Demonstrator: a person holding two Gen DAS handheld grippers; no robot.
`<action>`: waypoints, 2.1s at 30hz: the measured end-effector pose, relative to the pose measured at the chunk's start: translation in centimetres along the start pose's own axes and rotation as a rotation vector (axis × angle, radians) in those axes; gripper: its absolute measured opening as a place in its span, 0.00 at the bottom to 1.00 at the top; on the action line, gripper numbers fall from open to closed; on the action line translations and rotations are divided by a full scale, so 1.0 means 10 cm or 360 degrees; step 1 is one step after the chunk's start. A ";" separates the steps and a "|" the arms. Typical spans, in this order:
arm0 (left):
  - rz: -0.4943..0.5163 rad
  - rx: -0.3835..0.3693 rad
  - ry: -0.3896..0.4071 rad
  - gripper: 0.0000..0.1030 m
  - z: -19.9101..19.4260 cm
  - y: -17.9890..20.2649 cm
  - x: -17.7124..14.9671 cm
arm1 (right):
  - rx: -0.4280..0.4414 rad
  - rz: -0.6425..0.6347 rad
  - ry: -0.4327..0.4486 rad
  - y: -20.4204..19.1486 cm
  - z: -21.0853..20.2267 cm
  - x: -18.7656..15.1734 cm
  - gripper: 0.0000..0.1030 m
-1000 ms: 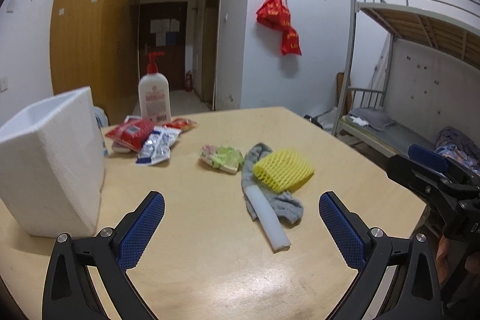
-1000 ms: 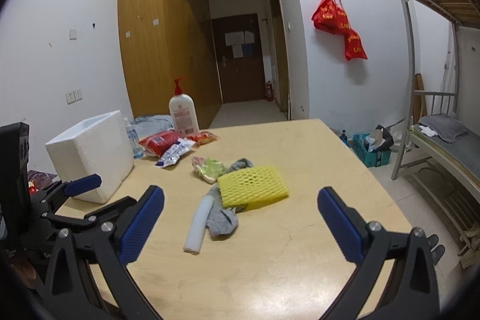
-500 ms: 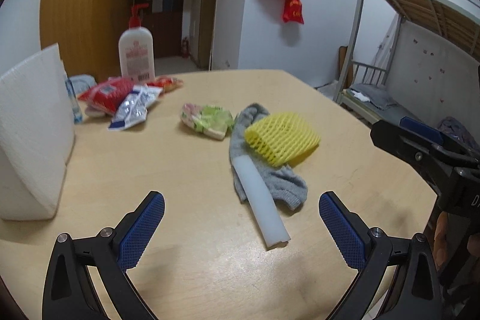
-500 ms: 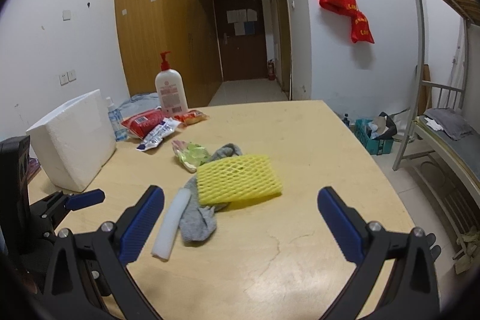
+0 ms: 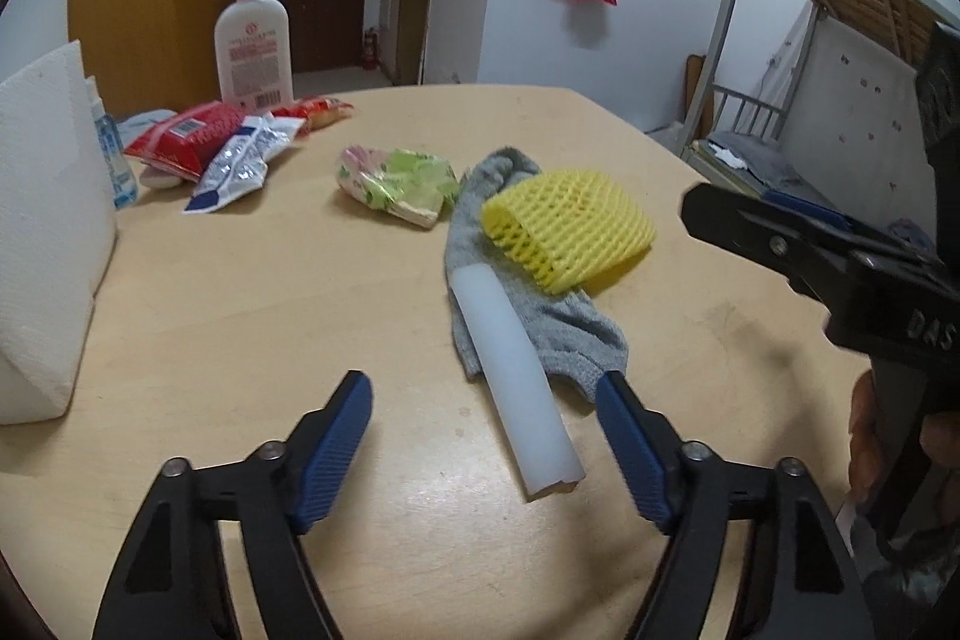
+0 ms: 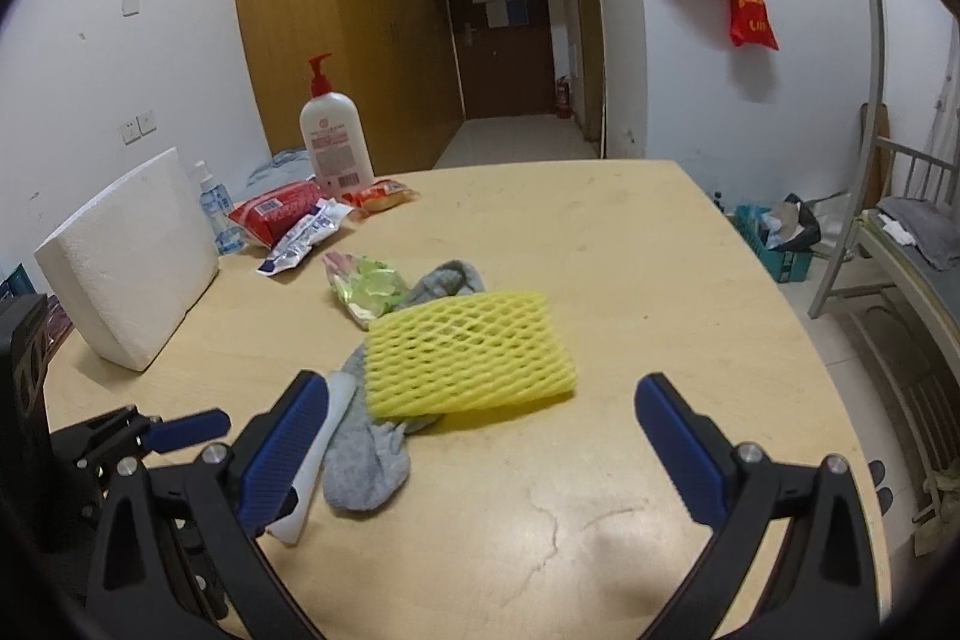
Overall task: Organize soft objects
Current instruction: 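Move the left gripper, open, toward the white tube on the grey sock, then close the left gripper on the white tube while the right gripper grasps the yellow mesh sleeve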
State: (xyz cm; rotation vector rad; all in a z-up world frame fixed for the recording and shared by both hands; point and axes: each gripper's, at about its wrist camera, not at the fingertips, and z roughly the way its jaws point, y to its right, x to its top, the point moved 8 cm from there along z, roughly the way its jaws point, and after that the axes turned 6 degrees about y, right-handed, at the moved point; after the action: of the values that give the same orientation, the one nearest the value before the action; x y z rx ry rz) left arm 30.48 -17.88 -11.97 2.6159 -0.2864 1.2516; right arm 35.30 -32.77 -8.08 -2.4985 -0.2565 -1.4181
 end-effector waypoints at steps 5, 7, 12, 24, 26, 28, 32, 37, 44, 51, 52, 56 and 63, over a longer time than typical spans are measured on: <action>-0.0003 -0.0034 -0.0071 0.52 0.08 0.05 -0.05 | 0.0031 0.0008 -0.0047 0.01 0.10 -0.02 1.00; 0.0002 -0.0041 -0.0088 0.45 0.11 0.06 -0.07 | 0.0025 0.0011 -0.0061 0.03 0.12 -0.02 1.00; -0.0003 -0.0073 -0.0141 0.32 0.17 0.10 -0.11 | 0.0025 0.0003 -0.0068 0.06 0.16 -0.01 1.00; 0.0025 -0.0150 -0.0137 0.08 0.18 0.21 -0.09 | 0.0022 -0.0013 -0.0118 0.07 0.33 -0.04 1.00; 0.0038 -0.0141 -0.0113 0.07 0.16 0.20 -0.06 | 0.0029 -0.0024 -0.0136 0.05 0.36 -0.05 1.00; 0.0040 -0.0135 -0.0089 0.07 0.13 0.16 -0.04 | 0.0041 -0.0038 -0.0148 0.01 0.39 -0.06 1.00; 0.0027 -0.0143 -0.0070 0.07 0.09 0.09 0.02 | 0.0061 -0.0062 -0.0172 -0.07 0.46 -0.03 1.00; 0.0015 -0.0089 -0.0020 0.07 0.03 -0.06 0.09 | 0.0068 -0.0078 -0.0213 -0.11 0.53 -0.05 1.00; -0.0034 -0.0048 0.0004 0.07 -0.02 -0.21 0.11 | 0.0070 -0.0084 -0.0279 -0.13 0.63 -0.10 1.00; -0.0050 -0.0029 0.0024 0.07 -0.07 -0.27 0.12 | 0.0034 -0.0103 -0.0362 -0.12 0.73 -0.20 0.66; -0.0049 -0.0024 0.0022 0.07 -0.07 -0.28 0.12 | 0.0011 -0.0118 -0.0363 -0.11 0.73 -0.20 0.62; -0.0063 -0.0009 0.0020 0.07 -0.08 -0.31 0.11 | 0.0022 -0.0069 -0.0306 -0.07 0.65 -0.14 0.24; -0.0057 0.0034 0.0069 0.07 -0.19 -0.37 0.18 | 0.0046 0.0006 -0.0148 -0.03 0.35 0.04 0.24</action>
State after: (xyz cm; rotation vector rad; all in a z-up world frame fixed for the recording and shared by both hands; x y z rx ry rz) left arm 31.24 -13.96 -9.83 2.5960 -0.2192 1.3043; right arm 38.23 -31.46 -9.43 -2.5437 -0.2881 -1.2892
